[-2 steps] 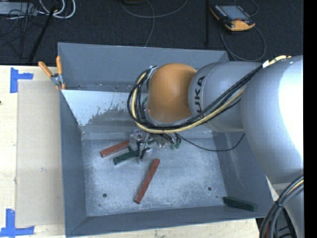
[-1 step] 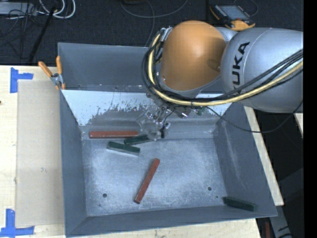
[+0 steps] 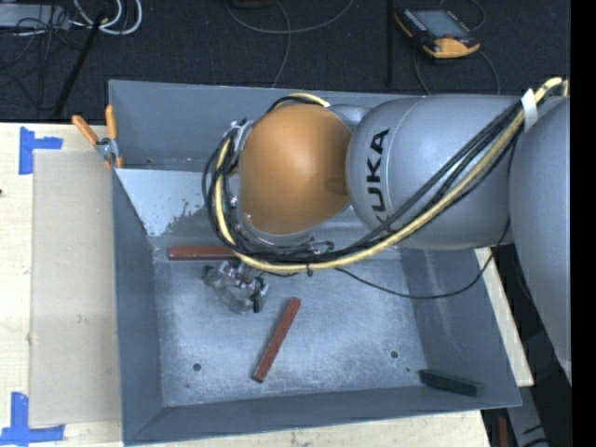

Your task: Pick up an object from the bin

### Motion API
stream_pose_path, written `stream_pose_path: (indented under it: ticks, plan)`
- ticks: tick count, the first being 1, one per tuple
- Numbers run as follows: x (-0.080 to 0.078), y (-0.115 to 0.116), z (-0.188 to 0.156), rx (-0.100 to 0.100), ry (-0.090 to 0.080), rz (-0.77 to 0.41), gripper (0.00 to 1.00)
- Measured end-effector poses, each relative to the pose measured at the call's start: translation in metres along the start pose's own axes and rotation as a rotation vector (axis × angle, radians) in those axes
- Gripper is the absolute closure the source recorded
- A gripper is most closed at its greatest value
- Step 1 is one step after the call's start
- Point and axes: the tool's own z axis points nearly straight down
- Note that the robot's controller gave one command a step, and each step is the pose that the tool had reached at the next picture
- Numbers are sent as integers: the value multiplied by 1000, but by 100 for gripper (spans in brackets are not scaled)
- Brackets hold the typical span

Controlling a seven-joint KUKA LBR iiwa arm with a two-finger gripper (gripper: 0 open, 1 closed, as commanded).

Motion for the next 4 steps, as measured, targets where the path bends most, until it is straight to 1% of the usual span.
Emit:
stream_pose_path:
  ticks: [1, 2, 3, 4]
  plan:
    - [-17, 30, 0, 6, -2, 346, 100]
    - [42, 83, -9, 5, 2, 377, 100]
    - [39, 81, -9, 7, -2, 375, 0]
    - [89, 24, 52, 7, 6, 367, 0]
